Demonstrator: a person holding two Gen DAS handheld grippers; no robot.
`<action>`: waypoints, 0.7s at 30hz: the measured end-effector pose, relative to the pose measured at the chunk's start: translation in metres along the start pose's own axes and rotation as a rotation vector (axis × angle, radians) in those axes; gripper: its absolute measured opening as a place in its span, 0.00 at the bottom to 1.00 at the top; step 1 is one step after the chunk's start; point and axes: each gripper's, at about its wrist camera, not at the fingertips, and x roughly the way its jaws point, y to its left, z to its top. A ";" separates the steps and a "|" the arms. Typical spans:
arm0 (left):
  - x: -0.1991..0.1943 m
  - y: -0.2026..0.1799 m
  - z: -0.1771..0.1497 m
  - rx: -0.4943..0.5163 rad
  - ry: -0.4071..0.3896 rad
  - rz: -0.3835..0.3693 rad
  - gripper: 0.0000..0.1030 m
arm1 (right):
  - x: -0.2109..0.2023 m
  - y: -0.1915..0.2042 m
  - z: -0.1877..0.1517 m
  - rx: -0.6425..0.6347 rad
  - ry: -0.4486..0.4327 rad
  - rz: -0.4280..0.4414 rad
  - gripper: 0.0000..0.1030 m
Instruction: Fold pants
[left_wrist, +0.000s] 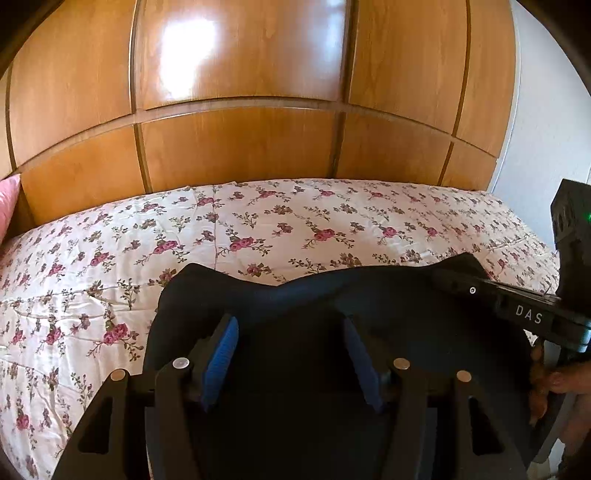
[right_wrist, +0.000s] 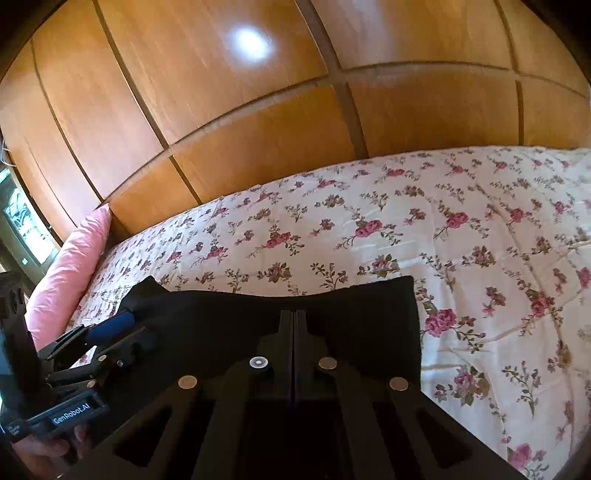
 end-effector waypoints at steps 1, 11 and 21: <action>-0.002 -0.001 -0.001 0.007 -0.001 0.007 0.59 | -0.002 0.003 0.000 -0.010 -0.005 -0.019 0.00; -0.029 0.006 -0.017 0.003 -0.002 0.041 0.59 | -0.033 0.027 -0.012 -0.160 -0.029 -0.161 0.05; -0.063 0.051 -0.045 -0.133 -0.055 0.011 0.67 | -0.081 0.023 -0.045 -0.101 -0.072 -0.082 0.86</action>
